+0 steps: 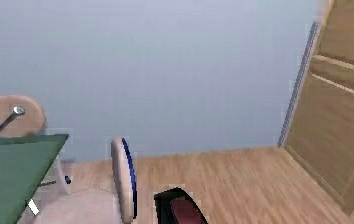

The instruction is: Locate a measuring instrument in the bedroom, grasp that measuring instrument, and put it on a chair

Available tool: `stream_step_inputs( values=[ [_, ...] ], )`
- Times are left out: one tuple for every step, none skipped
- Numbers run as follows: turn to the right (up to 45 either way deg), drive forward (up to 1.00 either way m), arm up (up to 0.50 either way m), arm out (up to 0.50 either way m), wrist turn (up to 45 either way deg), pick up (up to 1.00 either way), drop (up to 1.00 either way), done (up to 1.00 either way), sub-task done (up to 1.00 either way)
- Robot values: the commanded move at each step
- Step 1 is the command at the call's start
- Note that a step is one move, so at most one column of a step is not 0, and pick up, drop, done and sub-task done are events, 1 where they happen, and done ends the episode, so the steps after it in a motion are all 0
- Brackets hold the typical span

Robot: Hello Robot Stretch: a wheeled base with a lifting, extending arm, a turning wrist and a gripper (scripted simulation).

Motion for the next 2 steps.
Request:
stream_step_inputs(
  values=[
    [-36.0, 0.00, 0.00, 0.00, 0.0, 0.00, 0.00, 0.00, 0.00],
    [33.0, 0.00, 0.00, 0.00, 0.0, 0.00, 0.00, 0.00, 0.00]
  ],
)
